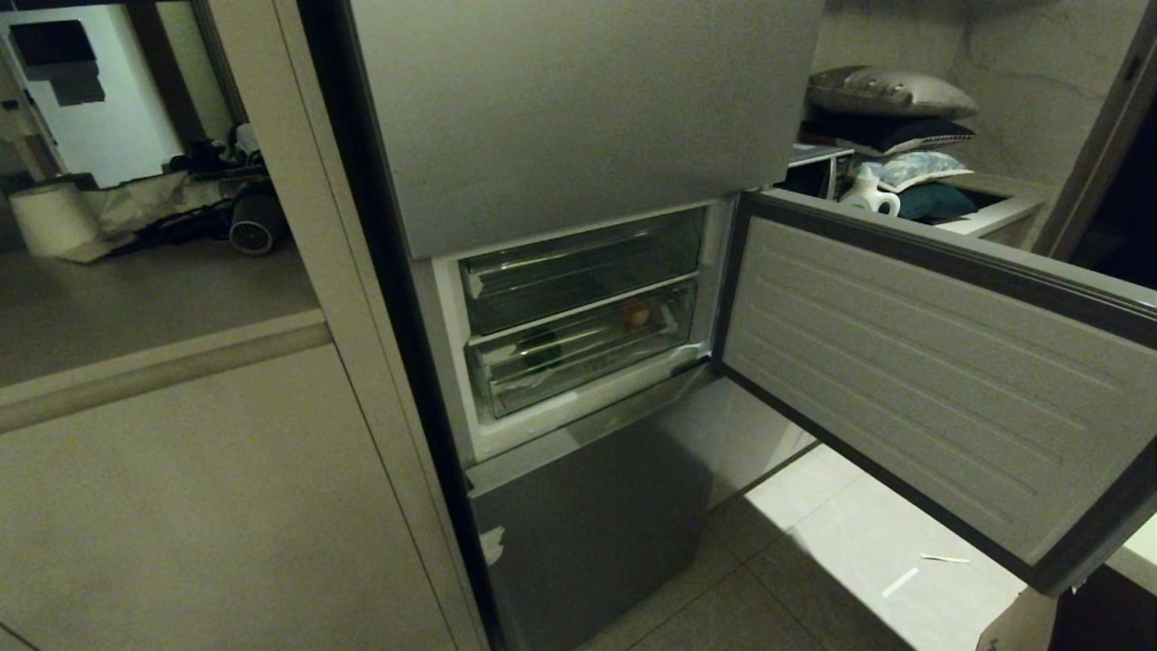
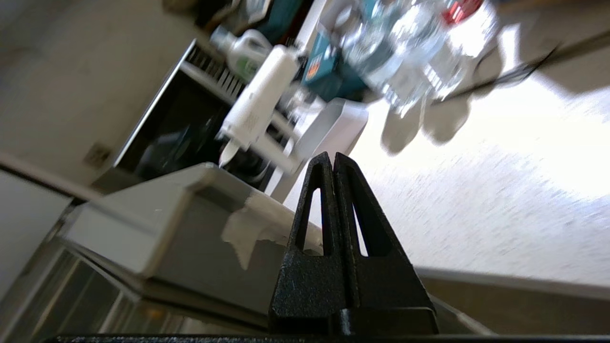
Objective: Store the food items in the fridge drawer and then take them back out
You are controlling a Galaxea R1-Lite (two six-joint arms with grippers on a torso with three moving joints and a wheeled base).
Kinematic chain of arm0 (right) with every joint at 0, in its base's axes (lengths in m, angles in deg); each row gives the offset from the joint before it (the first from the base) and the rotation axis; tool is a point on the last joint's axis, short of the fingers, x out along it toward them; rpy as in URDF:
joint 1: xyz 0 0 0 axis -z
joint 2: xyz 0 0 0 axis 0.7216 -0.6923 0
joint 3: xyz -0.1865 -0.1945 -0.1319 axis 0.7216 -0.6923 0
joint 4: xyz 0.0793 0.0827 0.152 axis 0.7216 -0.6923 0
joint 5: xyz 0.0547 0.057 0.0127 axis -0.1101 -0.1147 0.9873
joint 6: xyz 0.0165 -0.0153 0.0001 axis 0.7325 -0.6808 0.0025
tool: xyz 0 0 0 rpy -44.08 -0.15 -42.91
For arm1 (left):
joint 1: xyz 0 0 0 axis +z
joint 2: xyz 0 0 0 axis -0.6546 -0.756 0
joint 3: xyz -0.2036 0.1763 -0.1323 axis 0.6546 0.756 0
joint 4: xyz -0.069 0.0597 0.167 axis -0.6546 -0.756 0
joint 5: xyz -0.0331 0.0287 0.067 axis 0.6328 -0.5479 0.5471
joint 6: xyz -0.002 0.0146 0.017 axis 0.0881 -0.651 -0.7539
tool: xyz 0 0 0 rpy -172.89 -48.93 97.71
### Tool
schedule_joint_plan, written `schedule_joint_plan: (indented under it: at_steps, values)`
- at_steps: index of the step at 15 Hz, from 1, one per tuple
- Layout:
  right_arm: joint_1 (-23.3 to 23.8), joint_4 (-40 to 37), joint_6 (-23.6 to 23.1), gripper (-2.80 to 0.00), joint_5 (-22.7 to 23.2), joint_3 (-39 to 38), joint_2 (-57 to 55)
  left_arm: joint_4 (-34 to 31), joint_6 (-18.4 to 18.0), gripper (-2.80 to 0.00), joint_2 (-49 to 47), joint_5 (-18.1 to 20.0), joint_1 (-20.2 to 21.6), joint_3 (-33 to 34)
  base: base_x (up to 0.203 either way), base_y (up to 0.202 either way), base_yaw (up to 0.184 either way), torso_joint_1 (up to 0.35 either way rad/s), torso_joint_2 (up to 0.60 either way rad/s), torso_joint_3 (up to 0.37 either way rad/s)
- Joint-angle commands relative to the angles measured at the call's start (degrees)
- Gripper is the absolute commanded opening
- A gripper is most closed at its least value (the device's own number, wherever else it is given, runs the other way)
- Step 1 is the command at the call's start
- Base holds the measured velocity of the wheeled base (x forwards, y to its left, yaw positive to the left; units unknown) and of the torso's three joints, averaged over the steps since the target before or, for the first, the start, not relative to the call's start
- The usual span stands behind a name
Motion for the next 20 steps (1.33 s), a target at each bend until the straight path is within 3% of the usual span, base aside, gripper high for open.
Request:
schedule_joint_plan:
  at_steps: [1,4,7,12,16,20]
  values:
    - [0.01,0.34,1.05,-2.8,1.56,2.37,-5.33,-0.06,0.0,-2.8,-0.07,-0.01,-0.02,0.0,0.0,0.0,0.0,0.0,0.0,0.0]
    - [0.01,0.34,1.29,-2.8,2.36,5.14,-8.94,-0.06,0.05,-2.8,-0.07,-0.01,0.0,0.0,0.0,0.0,0.0,0.0,0.0,0.0]
    - [0.01,0.25,1.29,-2.8,8.13,4.42,-8.94,-0.06,-0.02,-2.8,-0.07,-0.01,-0.02,0.0,0.0,0.0,0.0,0.0,0.0,0.0]
    - [-0.08,0.18,1.29,-2.8,13.42,4.03,-8.94,-0.06,-0.02,-2.8,-0.07,-0.01,-0.02,0.0,0.0,0.0,0.0,0.0,0.0,0.0]
    - [-0.08,0.19,1.14,-2.8,18.69,-0.16,-6.51,-0.06,0.04,-2.8,-0.07,-0.01,-0.02,0.0,0.0,0.0,0.0,0.0,0.0,0.0]
    - [-0.08,0.31,0.77,-2.8,20.7,-4.26,-3.34,-0.06,0.05,-2.8,-0.07,-0.01,-0.02,0.0,0.0,0.0,0.0,0.0,0.0,0.0]
